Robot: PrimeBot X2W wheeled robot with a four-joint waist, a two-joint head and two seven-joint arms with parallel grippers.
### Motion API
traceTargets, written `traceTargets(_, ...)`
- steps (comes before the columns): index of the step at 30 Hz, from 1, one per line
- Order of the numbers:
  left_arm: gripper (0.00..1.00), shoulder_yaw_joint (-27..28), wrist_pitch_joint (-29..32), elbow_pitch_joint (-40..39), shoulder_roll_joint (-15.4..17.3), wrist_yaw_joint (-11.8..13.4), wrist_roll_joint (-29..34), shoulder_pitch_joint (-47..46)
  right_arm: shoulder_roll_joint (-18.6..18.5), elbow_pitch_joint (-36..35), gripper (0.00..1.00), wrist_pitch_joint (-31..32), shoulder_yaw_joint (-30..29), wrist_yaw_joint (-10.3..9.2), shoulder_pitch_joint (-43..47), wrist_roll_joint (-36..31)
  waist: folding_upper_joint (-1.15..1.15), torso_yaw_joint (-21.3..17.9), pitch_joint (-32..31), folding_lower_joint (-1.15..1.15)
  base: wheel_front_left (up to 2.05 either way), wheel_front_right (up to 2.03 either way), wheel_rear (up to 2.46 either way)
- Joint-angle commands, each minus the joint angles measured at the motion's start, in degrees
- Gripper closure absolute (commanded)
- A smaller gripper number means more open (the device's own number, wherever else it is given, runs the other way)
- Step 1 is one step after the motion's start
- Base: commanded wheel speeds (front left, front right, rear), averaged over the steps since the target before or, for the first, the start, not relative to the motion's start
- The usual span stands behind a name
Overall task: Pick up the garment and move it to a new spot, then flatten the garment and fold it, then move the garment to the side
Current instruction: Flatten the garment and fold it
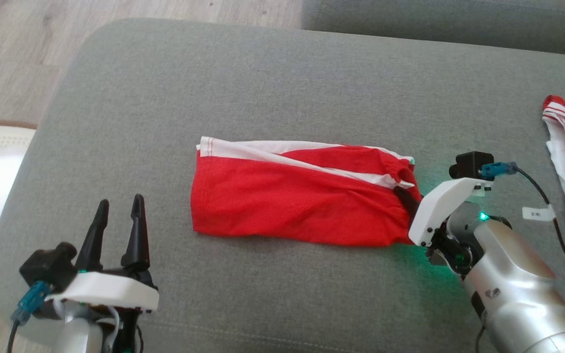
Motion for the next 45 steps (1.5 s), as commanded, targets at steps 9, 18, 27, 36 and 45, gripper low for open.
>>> traceTargets(9, 0.0, 3.0, -0.7, -1.0, 0.3, -0.6, 1.2, -1.5, -4.4, -6.5, 1.0, 3.6, 1.5, -0.04, -3.3, 6.2, 0.0, -3.5, -1.5, 0.0, 0.0, 0.0, 0.0)
traceTargets(18, 0.0, 3.2, -0.7, 0.1, 0.6, -0.9, 0.9, -1.2, -14.1, -14.6, 1.0, 18.3, -0.4, -0.04, -3.6, 15.4, 0.0, -6.5, -1.9, 0.0, 0.0, 0.0, 0.0)
traceTargets(27, 0.0, 2.0, -0.7, 1.5, 0.5, -1.2, 0.4, -2.1, -10.6, -16.4, 1.0, 32.5, -5.0, -0.04, -5.7, 25.5, 0.0, -5.6, -1.5, 0.0, 0.0, 0.0, 0.0)
traceTargets(36, 0.0, 1.3, -0.7, 2.8, 0.0, -1.3, -0.4, -2.7, -2.6, -14.6, 1.0, 36.3, -9.0, -0.04, -7.1, 30.8, 0.0, -0.1, -1.5, 0.0, 0.0, 0.0, 0.0)
traceTargets(45, 0.0, 0.0, -0.7, 3.5, -0.4, -1.3, -1.0, -3.4, 2.0, -10.4, 1.0, 33.8, -8.0, -0.04, -8.3, 28.1, 0.0, 4.3, -0.7, 0.0, 0.0, 0.0, 0.0)
